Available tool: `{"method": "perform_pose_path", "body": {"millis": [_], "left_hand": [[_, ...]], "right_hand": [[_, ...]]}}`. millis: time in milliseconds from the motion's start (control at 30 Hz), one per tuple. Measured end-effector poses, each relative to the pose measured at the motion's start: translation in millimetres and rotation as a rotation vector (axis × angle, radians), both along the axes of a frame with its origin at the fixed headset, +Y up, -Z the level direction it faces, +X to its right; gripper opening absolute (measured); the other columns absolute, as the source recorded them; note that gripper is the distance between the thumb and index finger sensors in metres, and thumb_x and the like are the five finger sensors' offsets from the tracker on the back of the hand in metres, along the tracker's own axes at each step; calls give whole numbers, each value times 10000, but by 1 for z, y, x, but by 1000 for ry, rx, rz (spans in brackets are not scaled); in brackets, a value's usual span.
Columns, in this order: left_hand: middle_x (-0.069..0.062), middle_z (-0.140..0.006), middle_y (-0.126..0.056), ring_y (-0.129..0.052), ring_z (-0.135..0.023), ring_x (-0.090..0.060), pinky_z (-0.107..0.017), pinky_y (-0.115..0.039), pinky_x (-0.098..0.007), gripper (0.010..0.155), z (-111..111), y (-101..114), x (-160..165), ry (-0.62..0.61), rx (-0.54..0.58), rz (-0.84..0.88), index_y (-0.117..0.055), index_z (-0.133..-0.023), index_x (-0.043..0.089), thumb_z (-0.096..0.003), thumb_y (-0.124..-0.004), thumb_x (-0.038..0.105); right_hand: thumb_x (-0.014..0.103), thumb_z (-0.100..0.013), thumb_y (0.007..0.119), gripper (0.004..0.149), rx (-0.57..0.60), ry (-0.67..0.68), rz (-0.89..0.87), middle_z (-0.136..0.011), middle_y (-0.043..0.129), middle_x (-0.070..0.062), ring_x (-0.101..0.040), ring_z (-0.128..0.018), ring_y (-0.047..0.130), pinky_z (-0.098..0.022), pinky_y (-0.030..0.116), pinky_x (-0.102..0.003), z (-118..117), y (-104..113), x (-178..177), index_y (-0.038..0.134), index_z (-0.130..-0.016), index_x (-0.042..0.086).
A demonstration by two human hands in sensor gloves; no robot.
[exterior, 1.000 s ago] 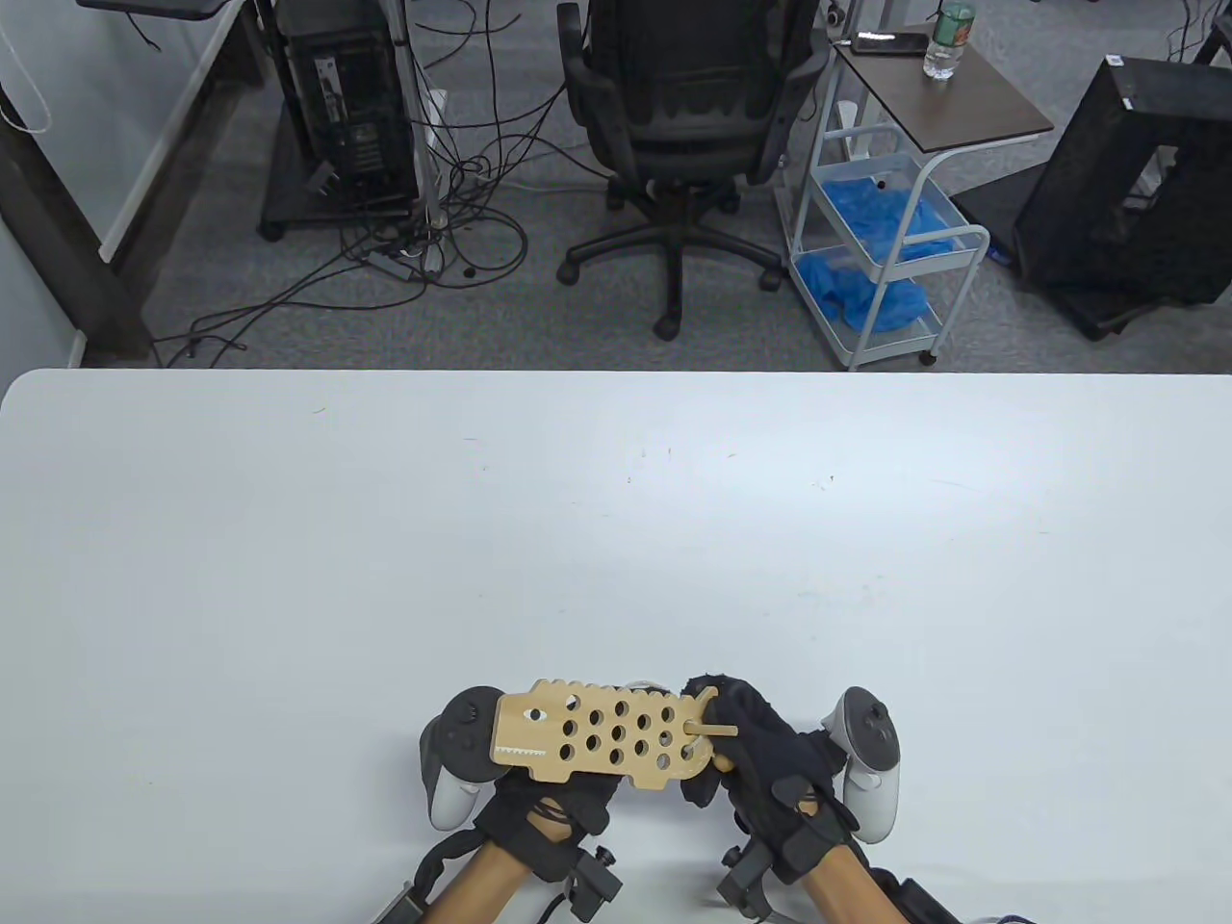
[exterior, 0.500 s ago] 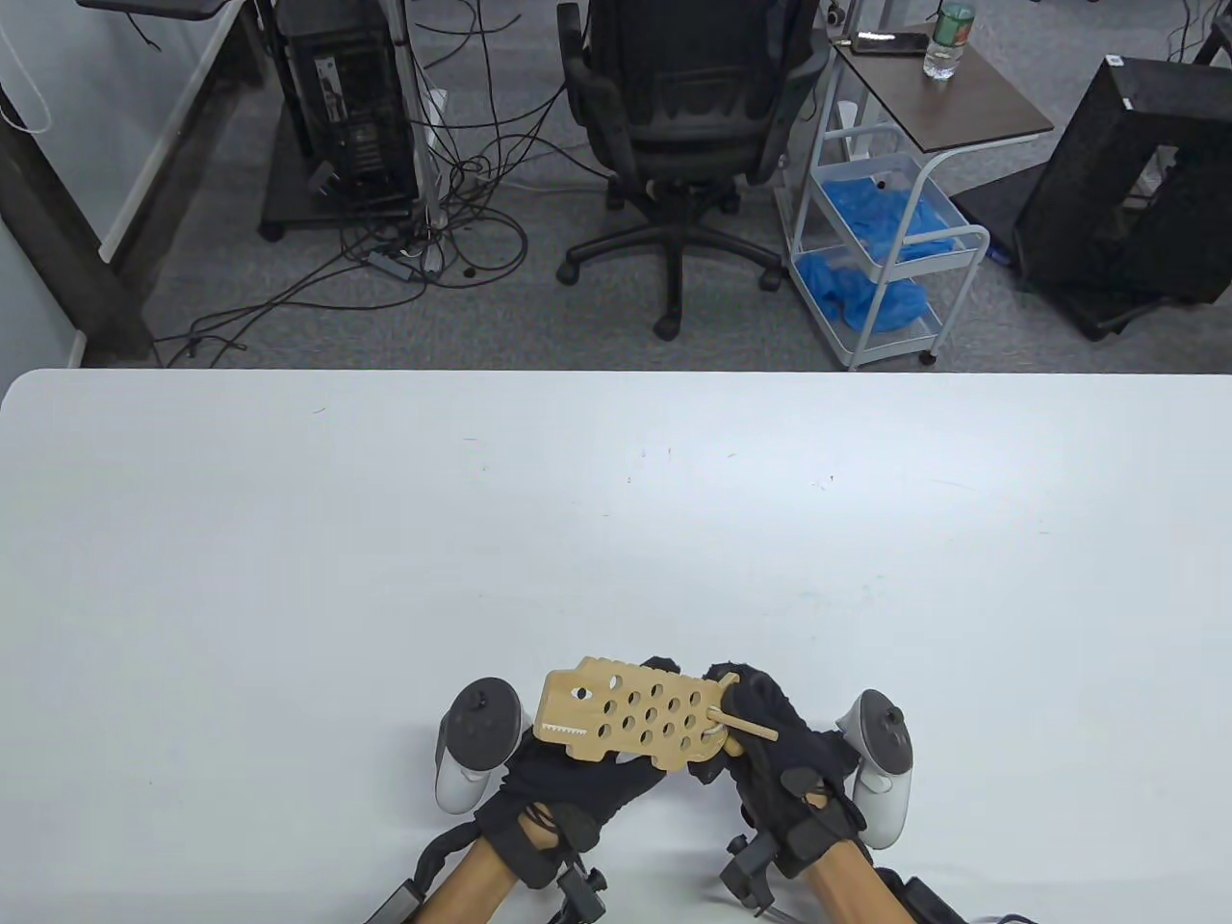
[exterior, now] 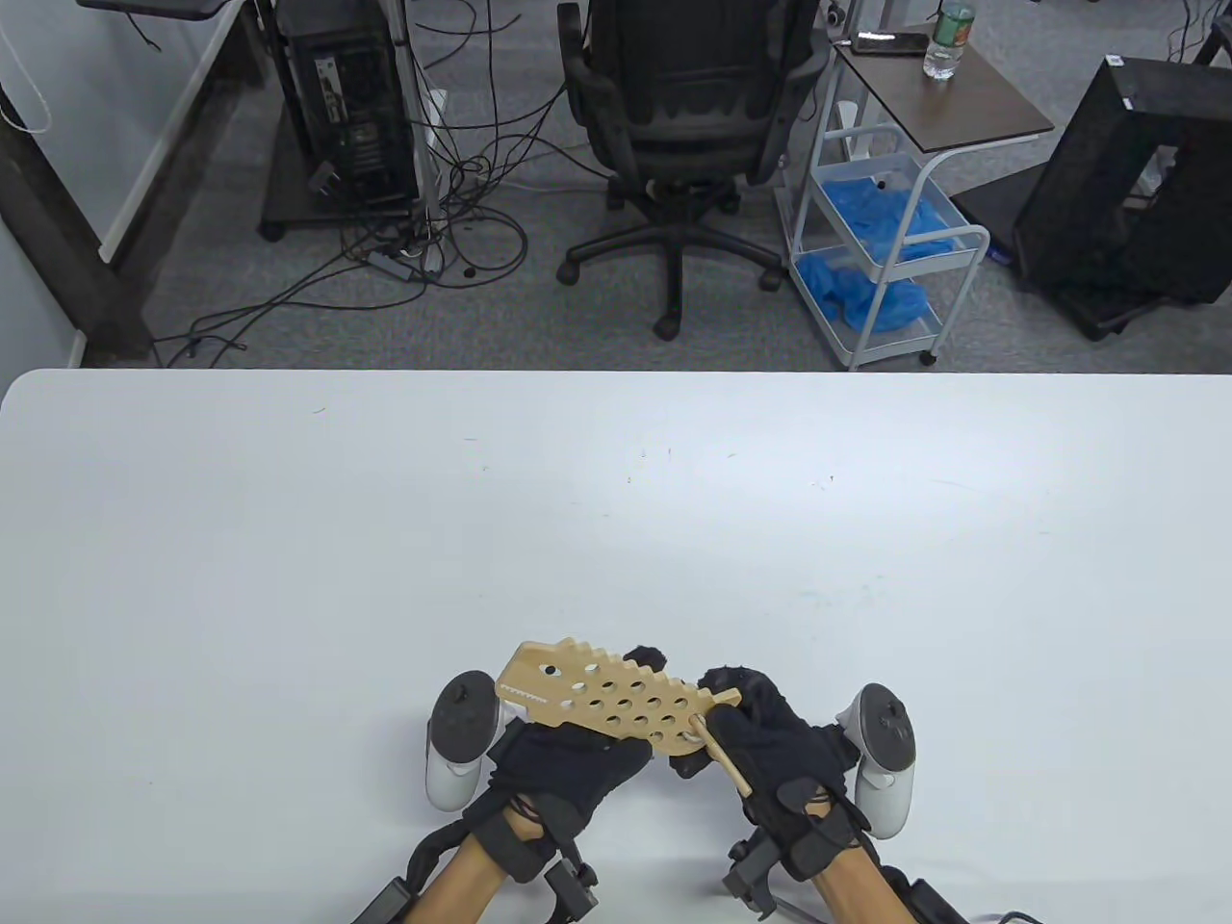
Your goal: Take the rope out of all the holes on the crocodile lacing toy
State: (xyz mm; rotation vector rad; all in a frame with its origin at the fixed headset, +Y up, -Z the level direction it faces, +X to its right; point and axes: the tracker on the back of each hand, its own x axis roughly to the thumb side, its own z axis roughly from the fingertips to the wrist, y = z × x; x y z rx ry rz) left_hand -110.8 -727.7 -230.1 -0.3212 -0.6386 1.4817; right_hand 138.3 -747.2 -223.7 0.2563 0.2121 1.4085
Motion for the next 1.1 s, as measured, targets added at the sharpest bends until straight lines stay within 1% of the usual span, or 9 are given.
{"method": "perform_pose_path", "body": {"millis": [100, 133, 233, 333, 467, 700, 800, 900, 1100], "left_hand": [[56, -1129, -728, -630, -1060, -315, -731, -568, -659, 811, 0, -3, 1, 29, -13, -22, -296, -1166, 278, -513, -775, 232], [59, -1119, -725, -639, -1052, -318, -726, -574, -658, 800, 0, -5, 1, 34, -19, -27, -285, -1166, 271, -513, -746, 323], [24, -1136, -688, -654, -1038, -330, -714, -594, -648, 808, -2, -11, -1, 48, -86, -53, -258, -1172, 244, -533, -721, 418], [-55, -1098, -728, -719, -983, -341, -675, -644, -632, 818, -1, -13, -3, 119, -106, -127, -335, -1172, 216, -516, -731, 501], [-66, -994, -846, -827, -879, -342, -622, -696, -630, 708, 1, -15, -4, 193, -100, -298, -590, -1095, 217, -500, -706, 583], [-9, -619, -1100, -1041, -571, -273, -517, -810, -574, 588, 2, -17, -1, 164, -100, -353, -927, -831, 220, -498, -661, 625], [2, -638, -1099, -1040, -585, -264, -522, -811, -567, 584, 3, -18, 1, 131, -117, -323, -922, -845, 249, -503, -651, 638], [16, -659, -1089, -1037, -600, -252, -528, -808, -564, 568, 3, -19, 4, 117, -116, -325, -898, -867, 245, -489, -715, 627], [57, -633, -1095, -1043, -592, -212, -554, -797, -566, 482, 4, -15, 5, 145, -51, -408, -901, -848, 254, -461, -825, 531]], "right_hand": [[406, -425, 856, 502, 96, -58, 125, -796, 929, 23, -203, -560, 1022, -634, 736, -540, 1, 8, 3, 688, -887, 304], [406, -414, 860, 498, 140, -78, 183, -782, 940, 22, -192, -547, 1030, -630, 746, -533, 1, 11, 4, 700, -874, 306], [402, -415, 854, 484, 162, -134, 227, -759, 941, -45, -190, -521, 1033, -623, 757, -521, 1, 14, 8, 712, -866, 297], [404, -420, 848, 478, 149, -207, 232, -760, 949, -9, -187, -511, 1032, -619, 761, -516, 2, 13, 14, 714, -863, 283], [408, -431, 846, 475, 127, -323, 254, -755, 946, -11, -181, -497, 1036, -610, 769, -507, 4, 14, 22, 706, -859, 259], [405, -419, 864, 473, 198, -333, 381, -743, 955, -20, -194, -481, 1037, -597, 772, -515, 6, 18, 15, 725, -843, 247], [406, -413, 867, 474, 305, -368, 512, -737, 959, -16, -193, -475, 1038, -593, 776, -513, 10, 26, 11, 728, -838, 250], [410, -405, 870, 473, 428, -367, 648, -728, 965, -11, -190, -465, 1042, -589, 782, -510, 15, 32, 2, 736, -831, 255], [419, -400, 871, 473, 509, -389, 718, -725, 968, -1, -184, -460, 1042, -589, 787, -506, 20, 36, -3, 739, -827, 263]]}}
